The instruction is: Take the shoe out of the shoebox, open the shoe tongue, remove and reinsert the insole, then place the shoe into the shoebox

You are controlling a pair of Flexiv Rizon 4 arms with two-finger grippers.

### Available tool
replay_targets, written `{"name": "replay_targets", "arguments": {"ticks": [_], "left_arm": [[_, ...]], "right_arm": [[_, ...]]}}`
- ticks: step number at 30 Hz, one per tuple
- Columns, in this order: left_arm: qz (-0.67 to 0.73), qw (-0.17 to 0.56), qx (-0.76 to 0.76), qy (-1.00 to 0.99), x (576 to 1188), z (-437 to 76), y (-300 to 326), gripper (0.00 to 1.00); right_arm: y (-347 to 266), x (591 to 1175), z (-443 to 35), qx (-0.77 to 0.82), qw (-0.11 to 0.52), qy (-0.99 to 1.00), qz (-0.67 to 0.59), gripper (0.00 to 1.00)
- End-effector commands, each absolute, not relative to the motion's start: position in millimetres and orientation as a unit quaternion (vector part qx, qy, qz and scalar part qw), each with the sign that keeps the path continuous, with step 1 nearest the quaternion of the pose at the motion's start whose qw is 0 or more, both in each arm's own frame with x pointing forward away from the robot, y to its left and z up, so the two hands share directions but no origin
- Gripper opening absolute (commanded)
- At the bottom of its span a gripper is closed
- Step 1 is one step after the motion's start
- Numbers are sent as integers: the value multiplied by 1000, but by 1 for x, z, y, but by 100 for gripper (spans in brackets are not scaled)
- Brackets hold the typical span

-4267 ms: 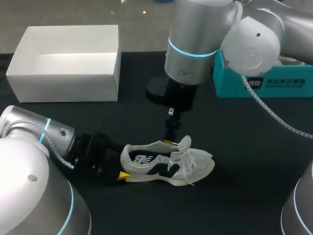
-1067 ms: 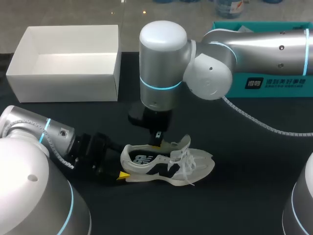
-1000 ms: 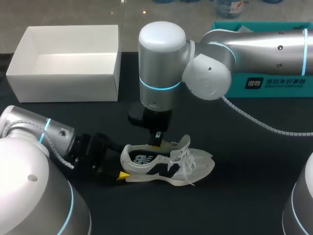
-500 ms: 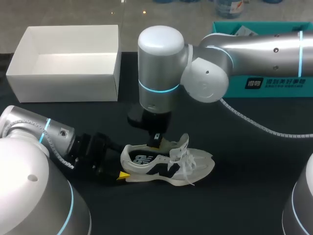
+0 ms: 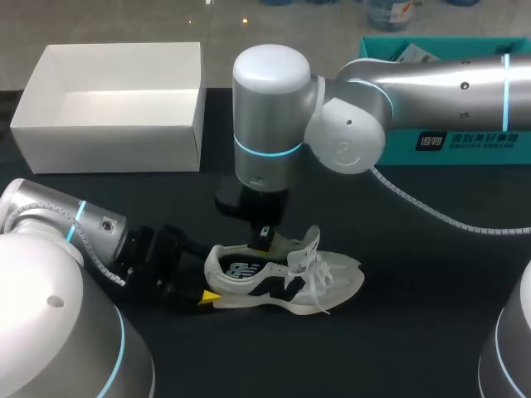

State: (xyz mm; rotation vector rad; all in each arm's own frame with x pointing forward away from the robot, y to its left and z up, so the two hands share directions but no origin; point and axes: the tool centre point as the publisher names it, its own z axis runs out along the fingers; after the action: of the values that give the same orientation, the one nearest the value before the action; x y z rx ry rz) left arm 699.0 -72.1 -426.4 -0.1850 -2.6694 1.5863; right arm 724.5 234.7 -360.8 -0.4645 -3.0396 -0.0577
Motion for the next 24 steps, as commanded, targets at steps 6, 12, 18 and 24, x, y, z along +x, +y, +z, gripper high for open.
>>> {"name": "replay_targets", "arguments": {"ticks": [6, 12, 18, 24], "left_arm": [[508, 15, -59, -859, 694, -436, -76, 0], [508, 15, -59, -859, 694, -436, -76, 0], [508, 15, -59, -859, 694, -436, -76, 0], [508, 15, -59, -859, 694, -436, -76, 0]], "right_arm": [[237, 727, -364, -148, 39, -988, -21, 35], [239, 727, -366, -146, 42, -988, -23, 42], [241, 725, -369, -144, 48, -988, -25, 41], [249, 723, -382, -138, 62, -988, -32, 40]]}}
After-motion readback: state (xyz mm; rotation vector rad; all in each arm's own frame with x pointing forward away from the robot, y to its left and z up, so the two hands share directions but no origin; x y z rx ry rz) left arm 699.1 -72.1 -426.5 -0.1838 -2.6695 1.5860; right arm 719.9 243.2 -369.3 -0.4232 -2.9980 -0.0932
